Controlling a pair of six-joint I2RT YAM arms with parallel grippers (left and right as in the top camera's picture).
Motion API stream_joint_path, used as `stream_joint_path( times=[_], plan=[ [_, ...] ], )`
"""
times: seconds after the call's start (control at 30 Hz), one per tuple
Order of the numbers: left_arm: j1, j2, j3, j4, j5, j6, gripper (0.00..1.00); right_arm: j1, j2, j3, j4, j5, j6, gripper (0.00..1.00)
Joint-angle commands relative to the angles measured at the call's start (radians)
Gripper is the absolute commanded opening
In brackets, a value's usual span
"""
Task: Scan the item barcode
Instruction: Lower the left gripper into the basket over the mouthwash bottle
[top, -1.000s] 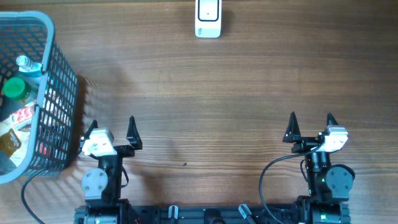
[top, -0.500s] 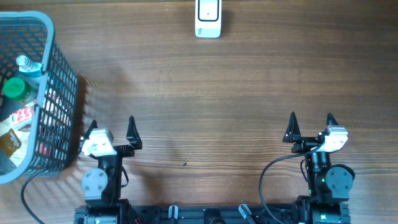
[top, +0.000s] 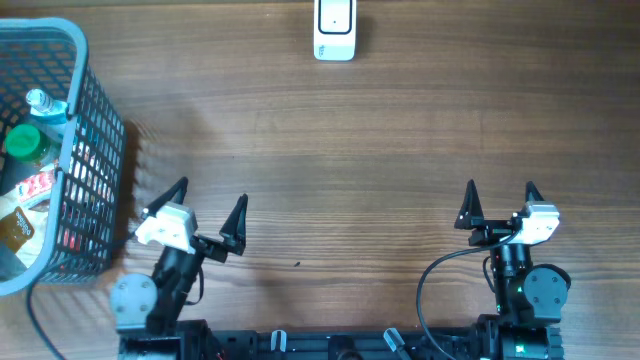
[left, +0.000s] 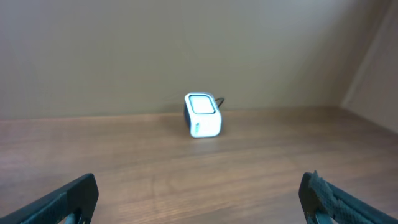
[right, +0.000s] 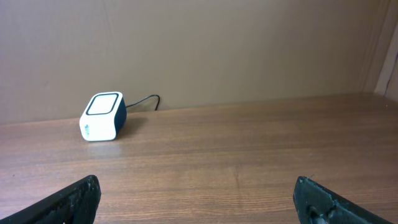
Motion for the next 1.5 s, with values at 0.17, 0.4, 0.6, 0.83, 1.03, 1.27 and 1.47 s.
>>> stream_joint_path(
  times=[0.17, 0.4, 0.6, 0.83, 1.03, 1.27, 1.47],
  plan=[
    [-0.005, 0.446, 0.561, -0.214, 0.072, -0.078, 1.00, 0.003, 0.000, -0.001, 0.002, -0.009, -0.009, 1.00],
    [-0.005, 0.673, 0.838, -0.397, 0.100, -0.097, 1.00, 0.003, 0.000, -0.001, 0.002, -0.009, -0.009, 1.00],
    [-0.005, 0.694, 0.900, -0.444, 0.125, -0.143, 1.00, 0.003, 0.000, -0.001, 0.002, -0.009, -0.009, 1.00],
    [0.010, 0.880, 1.146, -0.582, 0.123, -0.153, 1.00, 0.003, 0.000, -0.001, 0.002, -0.009, -0.009, 1.00],
    [0.147, 1.122, 1.546, -0.837, 0.120, -0.156, 1.00, 0.003, 0.000, -0.001, 0.002, -0.009, -0.009, 1.00],
    [0.429, 1.225, 1.732, -0.997, 0.050, -0.217, 1.00, 0.003, 0.000, -0.001, 0.002, -0.009, -0.009, 1.00],
    [0.563, 1.234, 1.732, -1.071, -0.148, -0.265, 1.00, 0.003, 0.000, -0.001, 0.002, -0.009, -0.009, 1.00]
  ],
)
